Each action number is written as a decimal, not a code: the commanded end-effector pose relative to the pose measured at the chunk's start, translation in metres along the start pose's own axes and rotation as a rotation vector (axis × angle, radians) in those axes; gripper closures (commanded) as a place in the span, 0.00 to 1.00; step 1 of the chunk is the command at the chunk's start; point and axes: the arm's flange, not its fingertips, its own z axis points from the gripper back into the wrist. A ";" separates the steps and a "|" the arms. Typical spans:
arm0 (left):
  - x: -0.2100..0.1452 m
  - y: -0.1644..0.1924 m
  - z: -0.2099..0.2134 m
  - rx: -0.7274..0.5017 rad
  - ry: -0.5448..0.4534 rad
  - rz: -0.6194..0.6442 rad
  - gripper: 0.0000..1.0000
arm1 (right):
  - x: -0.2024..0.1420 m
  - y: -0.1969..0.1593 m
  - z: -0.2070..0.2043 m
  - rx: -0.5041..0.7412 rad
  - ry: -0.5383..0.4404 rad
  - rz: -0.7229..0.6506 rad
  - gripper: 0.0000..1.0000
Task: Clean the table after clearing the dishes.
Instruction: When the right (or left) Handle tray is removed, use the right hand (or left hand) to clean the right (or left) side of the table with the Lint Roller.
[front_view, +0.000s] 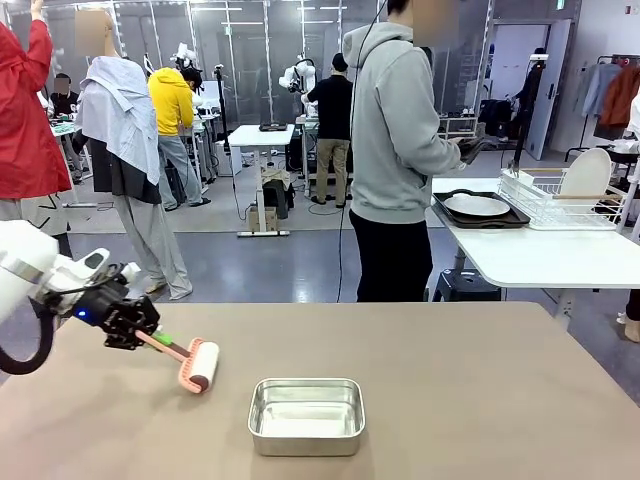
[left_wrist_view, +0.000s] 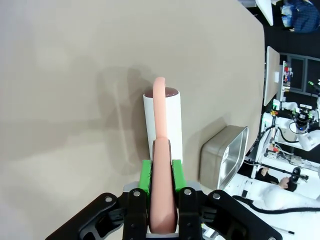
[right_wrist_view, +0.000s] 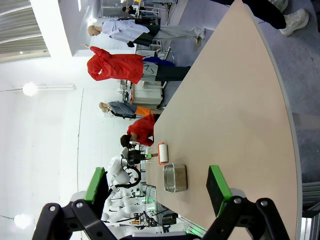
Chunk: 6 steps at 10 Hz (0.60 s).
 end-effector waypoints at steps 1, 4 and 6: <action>-0.006 0.037 0.023 0.090 0.006 -0.022 0.80 | -0.004 0.003 0.002 -0.009 0.012 0.010 0.00; -0.020 0.067 0.076 0.134 0.003 -0.061 0.80 | -0.004 0.003 0.002 -0.009 0.012 0.010 0.00; -0.034 0.082 0.111 0.191 -0.025 -0.059 0.80 | -0.004 0.003 0.002 -0.009 0.012 0.010 0.00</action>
